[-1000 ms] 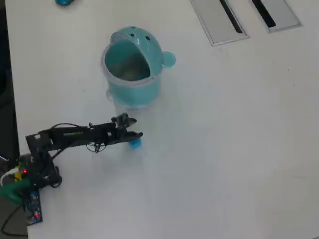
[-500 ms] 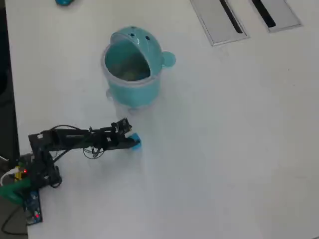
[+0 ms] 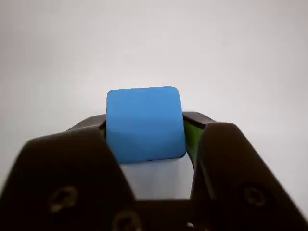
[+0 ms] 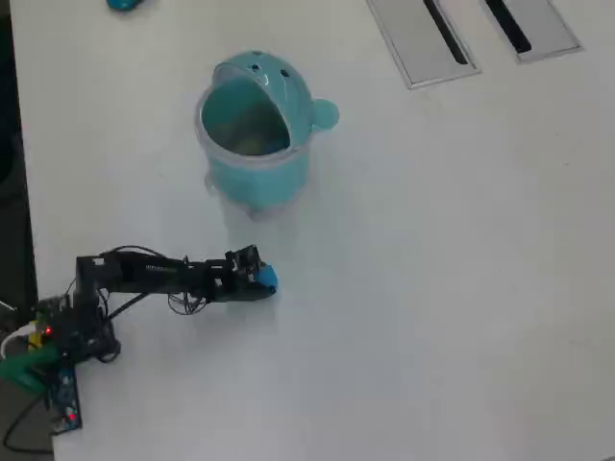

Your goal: Grasp RGB lego blocks and put them in the bin one by one.

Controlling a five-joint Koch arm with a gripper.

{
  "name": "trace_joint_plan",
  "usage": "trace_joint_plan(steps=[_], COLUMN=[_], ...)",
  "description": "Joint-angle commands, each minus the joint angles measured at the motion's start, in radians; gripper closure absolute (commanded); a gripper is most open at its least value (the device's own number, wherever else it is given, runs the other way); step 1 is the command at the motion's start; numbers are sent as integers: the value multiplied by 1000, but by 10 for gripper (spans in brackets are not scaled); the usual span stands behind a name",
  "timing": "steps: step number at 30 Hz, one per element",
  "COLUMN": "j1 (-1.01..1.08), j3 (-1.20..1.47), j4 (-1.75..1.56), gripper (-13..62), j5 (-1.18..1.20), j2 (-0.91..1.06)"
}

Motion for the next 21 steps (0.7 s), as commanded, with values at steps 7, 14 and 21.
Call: trace_joint_plan(steps=[7, 14, 21], j1=[-95, -129, -170], j3=[-25, -26, -29], j4=[-89, -89, -97], gripper=[392, 391, 392], j5=[92, 120, 186], j2=[181, 279, 394])
